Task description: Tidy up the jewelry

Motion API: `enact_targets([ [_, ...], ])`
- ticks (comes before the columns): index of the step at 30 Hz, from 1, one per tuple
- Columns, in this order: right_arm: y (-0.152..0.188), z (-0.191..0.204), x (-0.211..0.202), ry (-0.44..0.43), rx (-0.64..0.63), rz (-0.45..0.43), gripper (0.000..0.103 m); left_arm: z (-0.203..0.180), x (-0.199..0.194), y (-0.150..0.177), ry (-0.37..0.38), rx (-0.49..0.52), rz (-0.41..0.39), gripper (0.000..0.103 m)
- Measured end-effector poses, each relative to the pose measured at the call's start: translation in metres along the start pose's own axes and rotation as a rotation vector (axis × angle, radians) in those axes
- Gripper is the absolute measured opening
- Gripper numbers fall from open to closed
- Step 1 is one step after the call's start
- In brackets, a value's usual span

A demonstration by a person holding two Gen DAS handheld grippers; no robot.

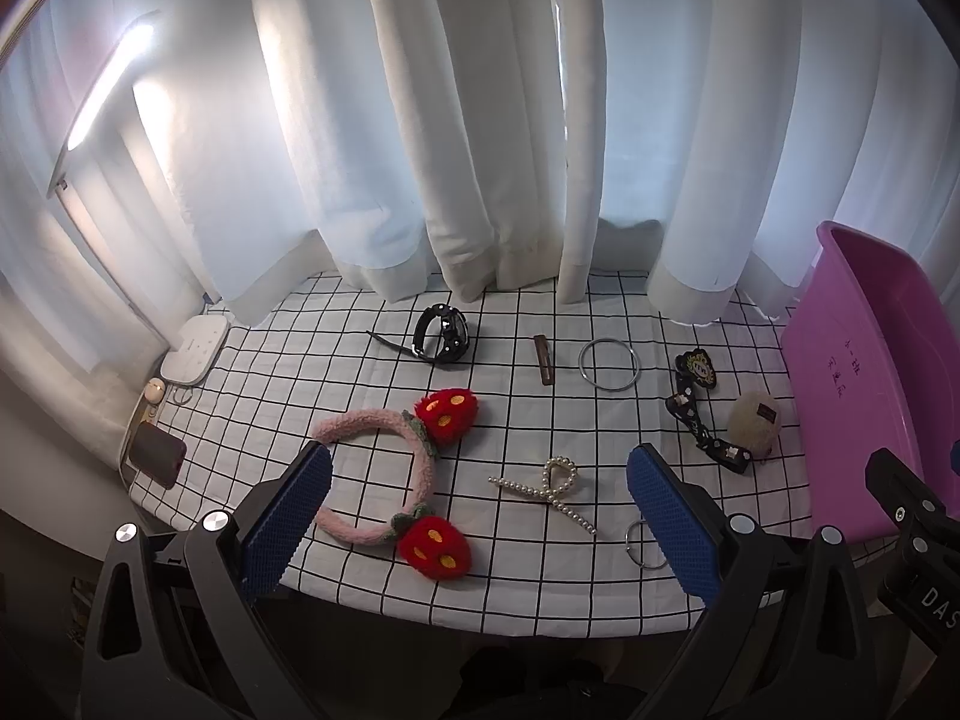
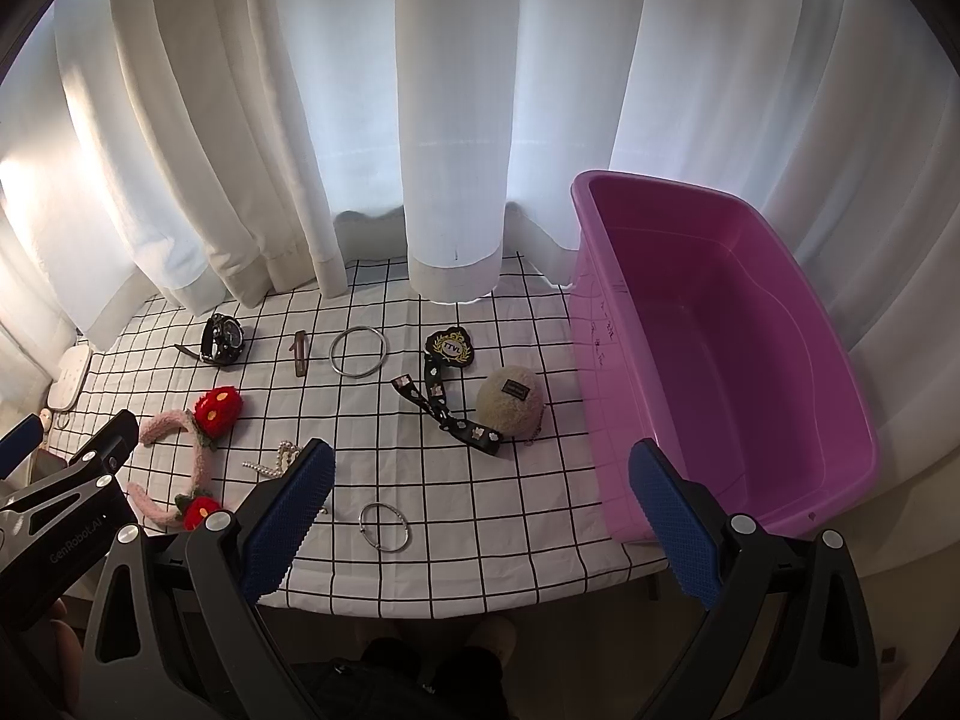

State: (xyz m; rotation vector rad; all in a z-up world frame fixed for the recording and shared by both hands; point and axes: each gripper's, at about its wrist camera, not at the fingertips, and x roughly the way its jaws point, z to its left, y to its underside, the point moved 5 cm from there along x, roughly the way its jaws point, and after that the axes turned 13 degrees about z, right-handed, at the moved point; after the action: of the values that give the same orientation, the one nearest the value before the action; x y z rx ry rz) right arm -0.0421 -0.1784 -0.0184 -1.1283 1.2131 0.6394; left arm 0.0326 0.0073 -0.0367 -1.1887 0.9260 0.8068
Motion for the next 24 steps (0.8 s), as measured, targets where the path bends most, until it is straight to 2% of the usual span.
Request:
enact_targets([
  [24, 0.0002, 0.0017, -0.0025, -0.004, 0.001, -0.004, 0.094, 0.0022, -0.0031, -0.0033, 0.001, -0.002, -0.003, 0.097],
])
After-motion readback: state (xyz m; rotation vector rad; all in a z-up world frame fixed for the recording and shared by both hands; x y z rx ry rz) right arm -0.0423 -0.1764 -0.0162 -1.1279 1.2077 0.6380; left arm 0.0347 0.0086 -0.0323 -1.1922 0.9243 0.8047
